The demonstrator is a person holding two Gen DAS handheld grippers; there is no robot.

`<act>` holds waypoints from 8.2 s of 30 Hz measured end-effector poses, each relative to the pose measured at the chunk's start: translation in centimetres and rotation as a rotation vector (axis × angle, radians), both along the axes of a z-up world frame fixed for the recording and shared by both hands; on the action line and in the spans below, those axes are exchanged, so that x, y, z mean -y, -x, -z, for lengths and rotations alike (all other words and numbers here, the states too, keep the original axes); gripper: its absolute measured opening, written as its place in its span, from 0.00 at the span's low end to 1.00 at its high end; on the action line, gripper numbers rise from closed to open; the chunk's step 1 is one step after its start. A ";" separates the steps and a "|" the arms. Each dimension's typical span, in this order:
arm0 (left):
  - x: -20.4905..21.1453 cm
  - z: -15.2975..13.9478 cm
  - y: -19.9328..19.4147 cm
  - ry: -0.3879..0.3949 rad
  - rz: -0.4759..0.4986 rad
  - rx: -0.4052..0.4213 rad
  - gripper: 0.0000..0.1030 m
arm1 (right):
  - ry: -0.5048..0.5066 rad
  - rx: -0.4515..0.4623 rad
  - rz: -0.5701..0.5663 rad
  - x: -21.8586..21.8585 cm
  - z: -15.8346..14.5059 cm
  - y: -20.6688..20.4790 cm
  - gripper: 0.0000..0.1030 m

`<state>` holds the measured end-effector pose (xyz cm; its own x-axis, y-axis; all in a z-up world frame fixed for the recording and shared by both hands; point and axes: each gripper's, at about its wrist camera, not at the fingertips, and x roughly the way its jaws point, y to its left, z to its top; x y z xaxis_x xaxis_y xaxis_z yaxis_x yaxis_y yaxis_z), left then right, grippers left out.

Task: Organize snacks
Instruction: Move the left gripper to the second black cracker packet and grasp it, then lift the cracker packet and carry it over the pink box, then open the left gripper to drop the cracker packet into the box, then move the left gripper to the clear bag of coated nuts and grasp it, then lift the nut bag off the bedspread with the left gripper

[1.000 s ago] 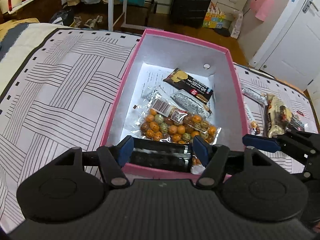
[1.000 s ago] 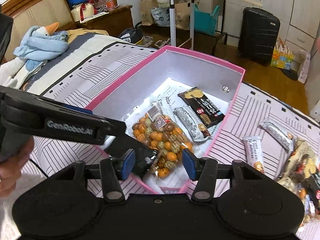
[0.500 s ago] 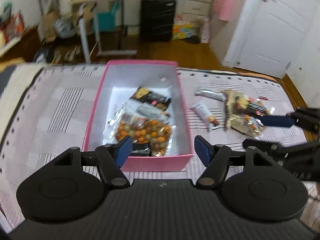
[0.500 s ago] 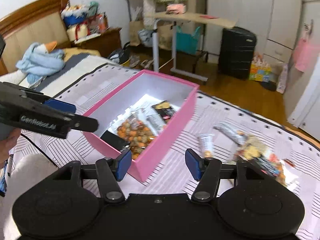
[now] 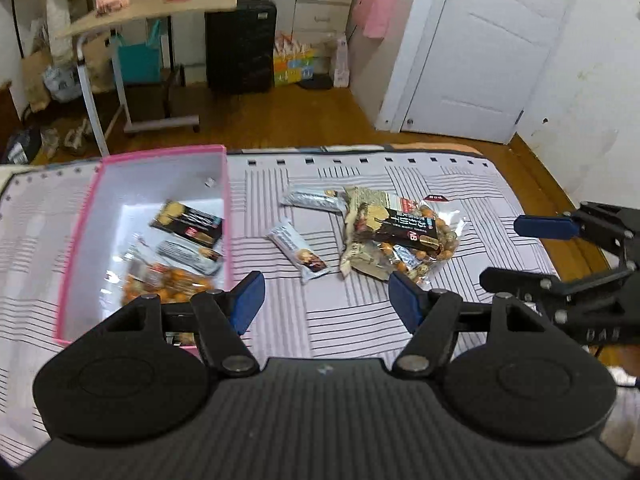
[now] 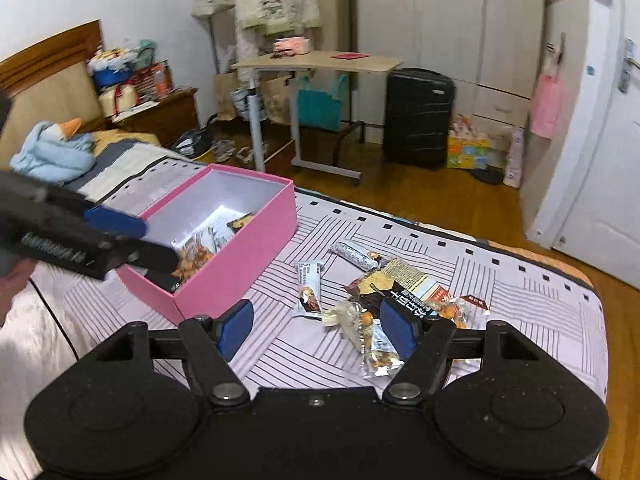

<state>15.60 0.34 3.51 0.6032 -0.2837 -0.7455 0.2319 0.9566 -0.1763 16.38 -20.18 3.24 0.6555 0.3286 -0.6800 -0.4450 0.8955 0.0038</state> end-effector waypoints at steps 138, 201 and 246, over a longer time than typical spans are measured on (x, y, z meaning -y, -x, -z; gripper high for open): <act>-18.1 9.9 -5.1 0.040 -0.325 -0.128 0.62 | -0.088 -0.116 -0.155 -19.5 7.6 -7.1 0.63; 12.8 15.7 -13.2 0.145 0.264 -0.052 0.36 | -0.295 -0.384 0.299 7.3 18.8 -10.3 0.87; 17.7 19.4 -14.0 0.183 0.352 -0.277 0.36 | -0.185 -0.259 0.336 7.2 20.3 -10.4 0.97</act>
